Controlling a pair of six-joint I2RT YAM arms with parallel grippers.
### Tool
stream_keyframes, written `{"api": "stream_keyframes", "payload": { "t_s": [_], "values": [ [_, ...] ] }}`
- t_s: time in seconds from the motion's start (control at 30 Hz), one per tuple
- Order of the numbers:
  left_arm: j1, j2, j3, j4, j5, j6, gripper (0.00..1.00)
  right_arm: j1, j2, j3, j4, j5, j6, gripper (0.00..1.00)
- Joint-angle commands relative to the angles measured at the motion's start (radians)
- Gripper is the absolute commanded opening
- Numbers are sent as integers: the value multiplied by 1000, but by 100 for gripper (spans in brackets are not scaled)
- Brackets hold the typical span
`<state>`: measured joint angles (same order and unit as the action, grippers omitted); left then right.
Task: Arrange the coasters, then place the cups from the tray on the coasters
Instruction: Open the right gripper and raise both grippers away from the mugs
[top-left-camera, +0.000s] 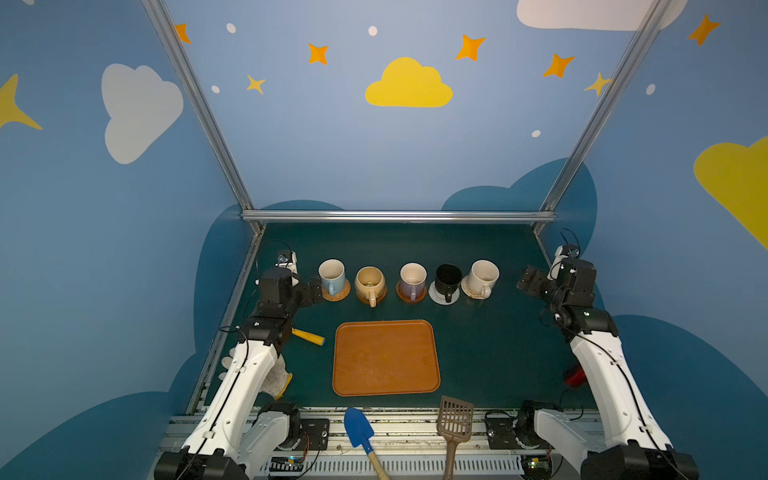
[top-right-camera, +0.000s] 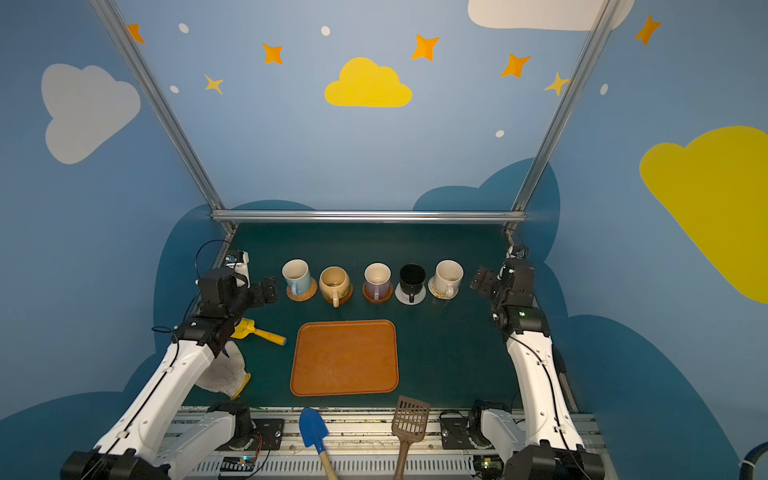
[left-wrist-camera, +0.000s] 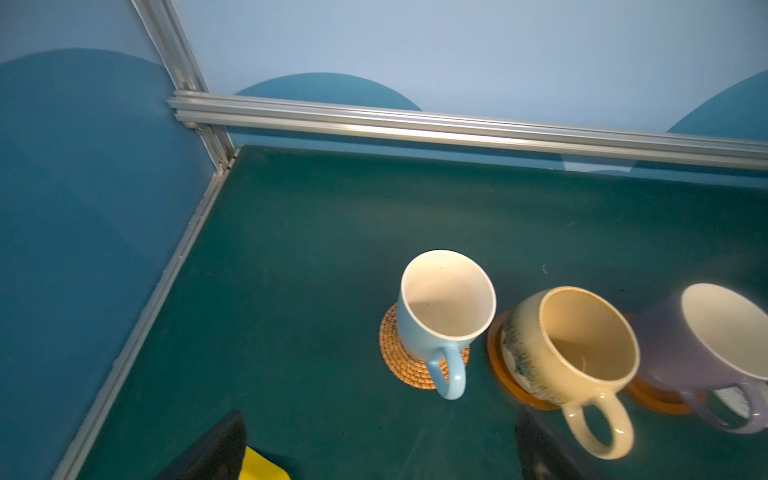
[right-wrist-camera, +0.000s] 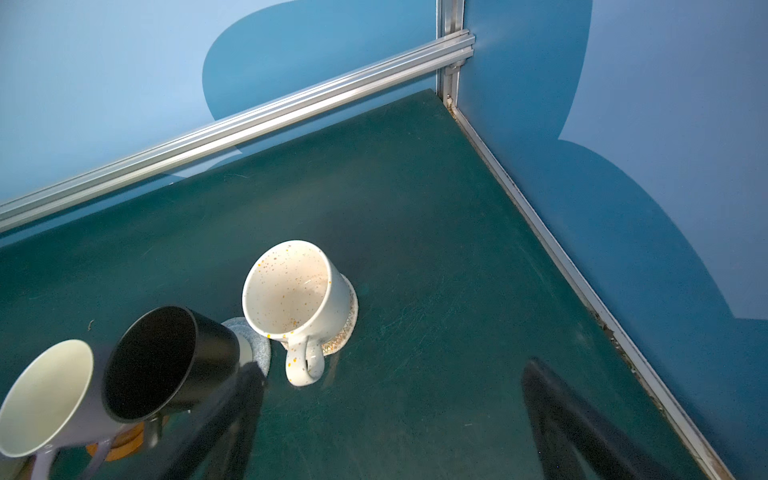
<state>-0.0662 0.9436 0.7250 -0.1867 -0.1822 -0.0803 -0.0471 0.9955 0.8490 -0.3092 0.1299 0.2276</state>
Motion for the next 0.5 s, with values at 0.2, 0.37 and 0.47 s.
{"api": "stream_keyframes", "payload": {
  "t_s": [0.2,0.37,0.47],
  "values": [
    [1,-22,-246,403,-22,95,100,9,-42,-280,402,-15,-104,93],
    [-8,29,-273,410,39,126,100,33,-10,-333,432,19,-107,93],
    [-23,61,-321,478,-7,143,100,69,6,-388,506,50,-122,93]
  ]
}}
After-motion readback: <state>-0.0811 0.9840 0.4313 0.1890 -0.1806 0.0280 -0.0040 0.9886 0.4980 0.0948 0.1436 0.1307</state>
